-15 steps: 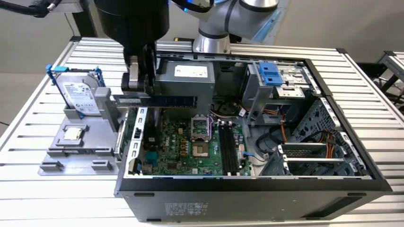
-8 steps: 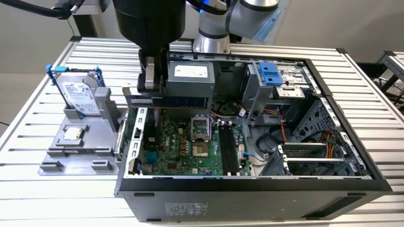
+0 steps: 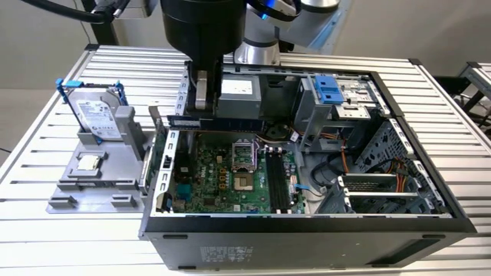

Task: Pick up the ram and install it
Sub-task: 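Pick up the ram and move it above insertion slot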

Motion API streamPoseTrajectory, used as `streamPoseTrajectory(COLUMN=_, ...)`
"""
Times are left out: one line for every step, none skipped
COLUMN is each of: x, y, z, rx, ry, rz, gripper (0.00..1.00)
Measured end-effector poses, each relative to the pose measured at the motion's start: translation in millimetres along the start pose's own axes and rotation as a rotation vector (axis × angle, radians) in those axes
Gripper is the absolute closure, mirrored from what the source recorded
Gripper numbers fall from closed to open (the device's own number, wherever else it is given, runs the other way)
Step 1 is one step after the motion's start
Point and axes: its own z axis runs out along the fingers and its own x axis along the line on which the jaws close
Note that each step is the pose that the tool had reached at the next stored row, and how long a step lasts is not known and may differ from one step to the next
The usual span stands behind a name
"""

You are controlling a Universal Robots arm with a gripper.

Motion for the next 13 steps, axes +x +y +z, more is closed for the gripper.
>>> streamPoseTrajectory(x=-0.3, y=-2.1, z=0.2, rx=0.0001, ry=-0.0001, rz=0.004, gripper=1.0)
streamPoseTrajectory(x=-0.6, y=-4.2, z=0.4, rx=0.0002, ry=-0.0002, rz=0.007, gripper=1.0)
streamPoseTrajectory(x=-0.9, y=-6.0, z=0.5, rx=0.0003, ry=-0.0001, rz=0.011, gripper=1.0)
streamPoseTrajectory(x=-1.1, y=-7.8, z=0.7, rx=0.0004, ry=-0.0002, rz=0.016, gripper=1.0)
streamPoseTrajectory(x=-1.4, y=-9.5, z=0.9, rx=0.0006, ry=-0.0003, rz=0.021, gripper=1.0)
streamPoseTrajectory(x=-1.6, y=-11.2, z=1.2, rx=0.0007, ry=-0.0004, rz=0.025, gripper=1.0)
streamPoseTrajectory(x=-1.8, y=-13.0, z=1.3, rx=0.0008, ry=-0.0003, rz=0.03, gripper=1.0)
streamPoseTrajectory(x=-2.0, y=-14.6, z=1.5, rx=0.0009, ry=-0.0004, rz=0.035, gripper=1.0)
streamPoseTrajectory(x=-2.2, y=-16.3, z=1.8, rx=0.001, ry=-0.0004, rz=0.04, gripper=1.0)
streamPoseTrajectory(x=-2.3, y=-18.0, z=2.1, rx=0.0012, ry=-0.0006, rz=0.045, gripper=1.0)
streamPoseTrajectory(x=-2.5, y=-19.6, z=2.3, rx=0.0013, ry=-0.0006, rz=0.05, gripper=1.0)
streamPoseTrajectory(x=-2.6, y=-21.4, z=2.5, rx=0.0014, ry=-0.0006, rz=0.054, gripper=1.0)
streamPoseTrajectory(x=-2.6, y=-23.2, z=2.8, rx=0.0015, ry=-0.0007, rz=0.059, gripper=1.0)
